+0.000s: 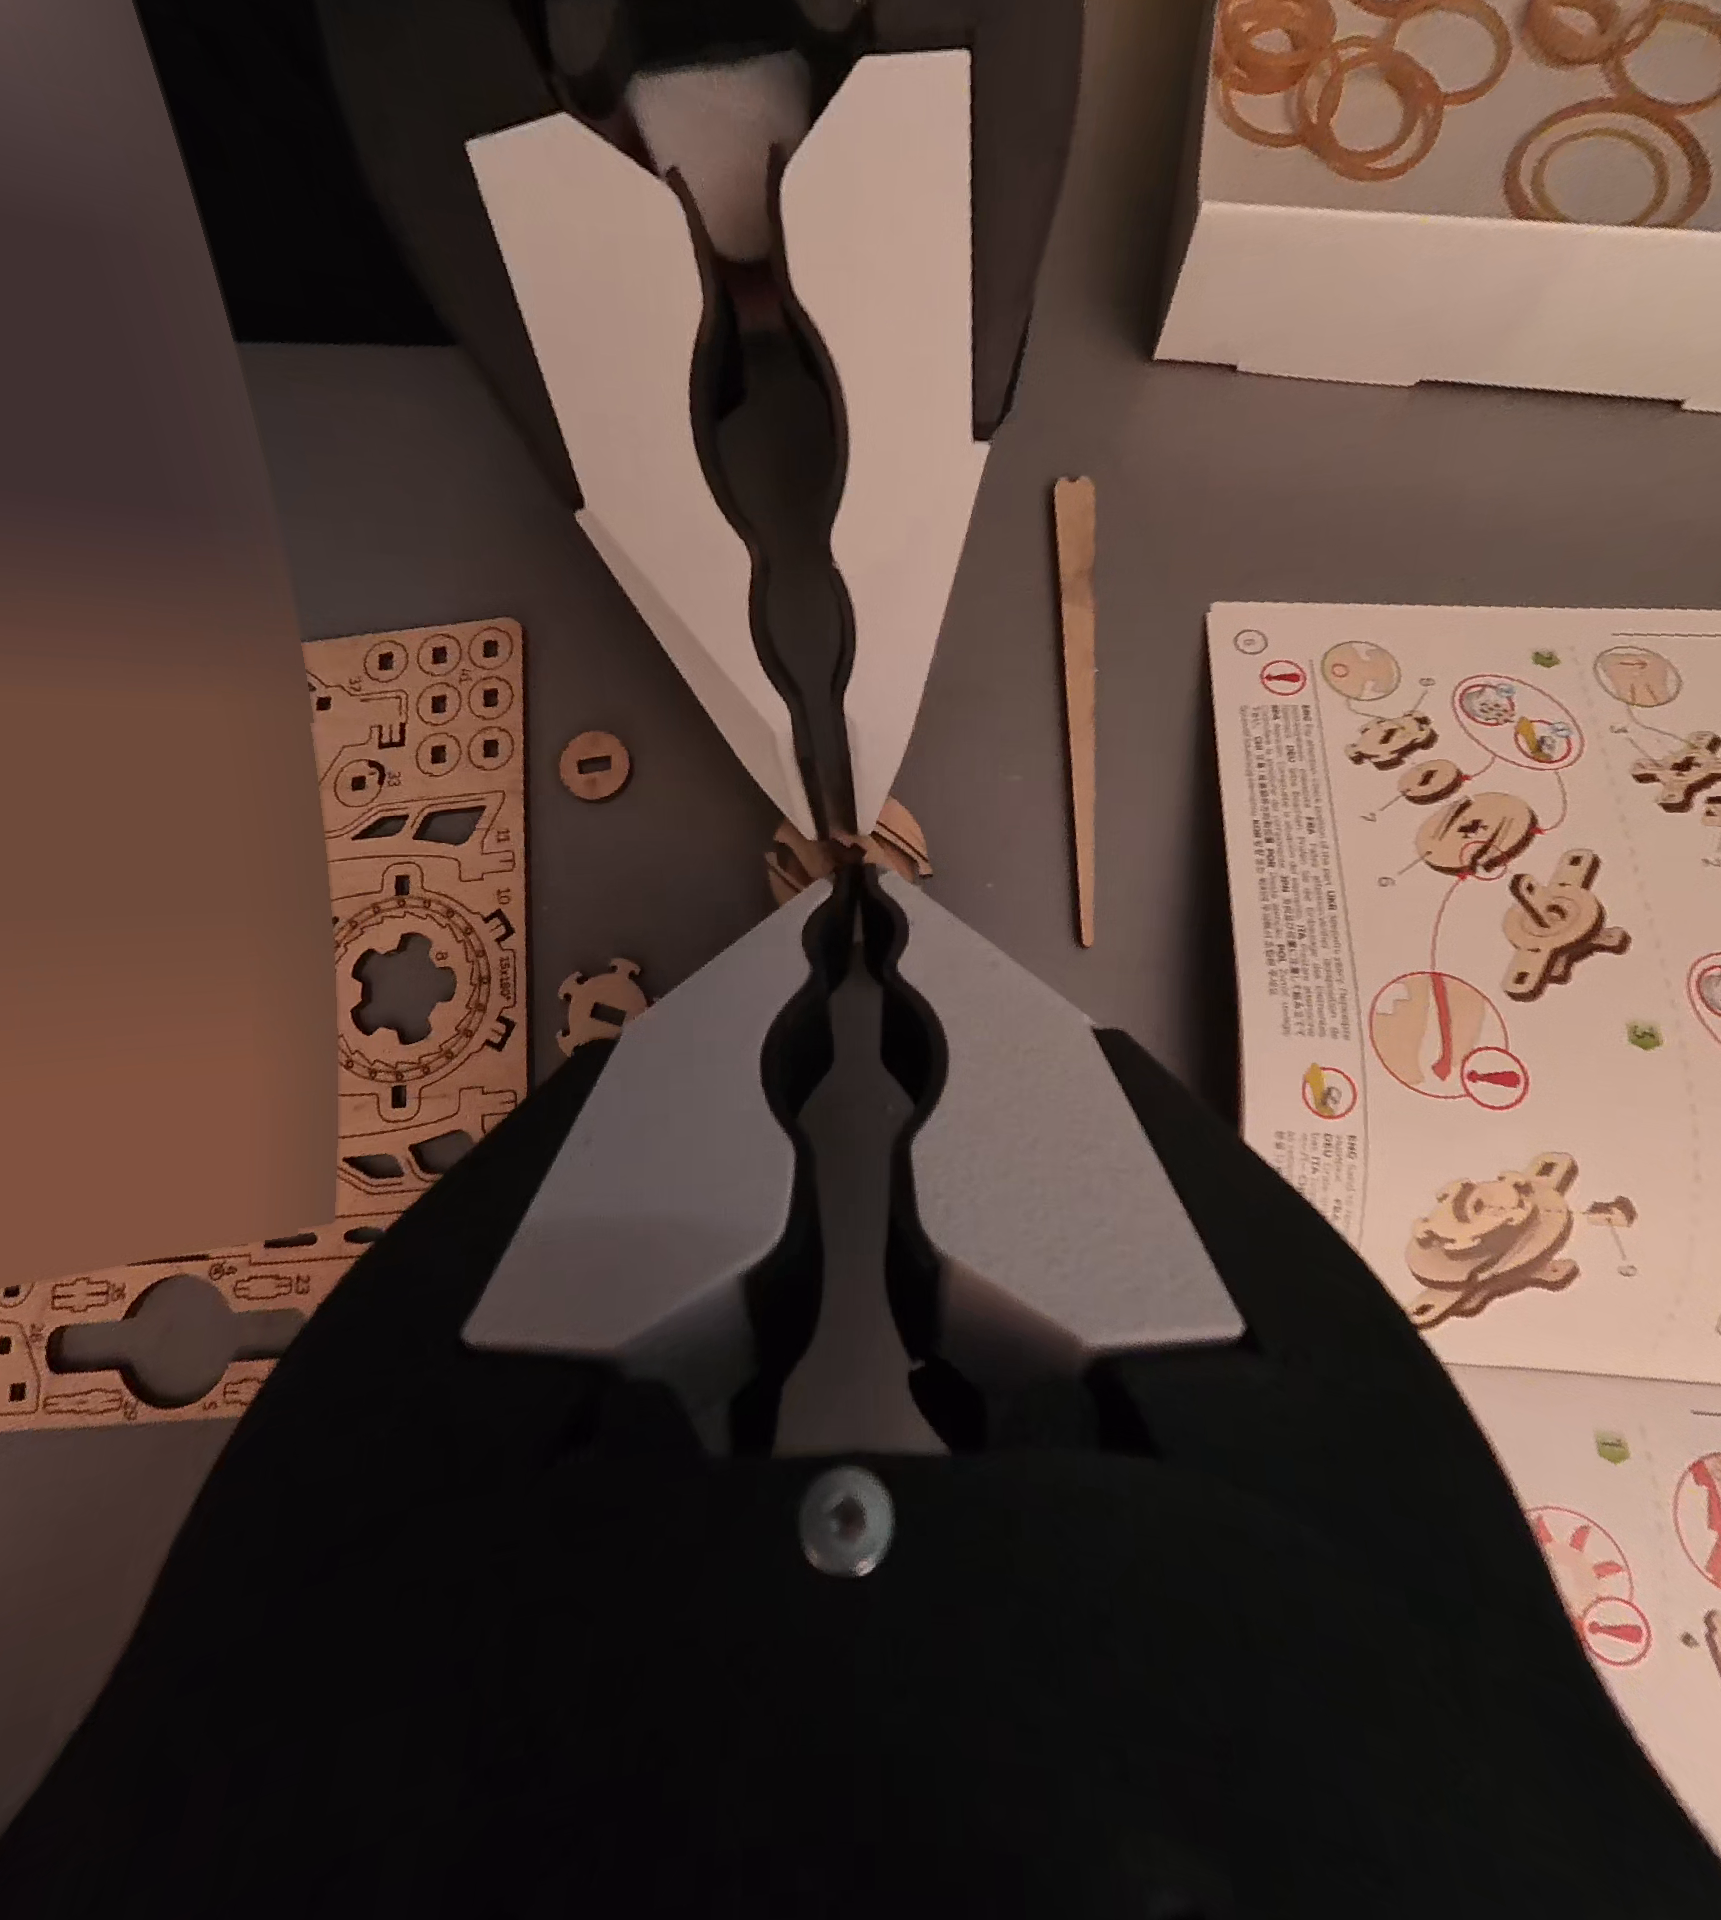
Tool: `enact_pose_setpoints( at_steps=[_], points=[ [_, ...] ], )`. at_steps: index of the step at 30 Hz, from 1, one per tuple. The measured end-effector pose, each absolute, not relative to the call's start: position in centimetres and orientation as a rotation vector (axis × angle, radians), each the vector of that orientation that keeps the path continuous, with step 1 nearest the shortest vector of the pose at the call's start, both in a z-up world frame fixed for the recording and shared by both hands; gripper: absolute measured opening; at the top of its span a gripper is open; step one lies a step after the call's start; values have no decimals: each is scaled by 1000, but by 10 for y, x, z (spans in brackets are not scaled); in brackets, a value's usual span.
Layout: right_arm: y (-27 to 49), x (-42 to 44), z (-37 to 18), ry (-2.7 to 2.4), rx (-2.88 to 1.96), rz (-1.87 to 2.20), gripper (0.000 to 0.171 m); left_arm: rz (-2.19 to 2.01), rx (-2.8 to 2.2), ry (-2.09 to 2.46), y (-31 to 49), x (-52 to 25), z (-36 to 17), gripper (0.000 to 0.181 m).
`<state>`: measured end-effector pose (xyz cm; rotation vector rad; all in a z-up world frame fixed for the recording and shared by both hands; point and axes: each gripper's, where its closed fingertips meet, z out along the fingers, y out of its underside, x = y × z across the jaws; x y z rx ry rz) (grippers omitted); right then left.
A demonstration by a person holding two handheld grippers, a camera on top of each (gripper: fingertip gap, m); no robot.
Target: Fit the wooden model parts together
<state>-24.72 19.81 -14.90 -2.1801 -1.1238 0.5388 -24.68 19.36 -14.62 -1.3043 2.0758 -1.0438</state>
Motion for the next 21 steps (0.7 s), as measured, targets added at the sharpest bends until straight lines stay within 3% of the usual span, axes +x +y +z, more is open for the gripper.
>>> enact_pose_setpoints(
  at_steps=[1,21],
  points=[
    [198,-247,-149,-1123,-2180,546,3,-1049,-1314,2075,194,-247,-146,3],
    [197,-247,-151,-1118,-2200,487,4,-1015,-1319,2063,195,-246,-147,0]
  ],
)
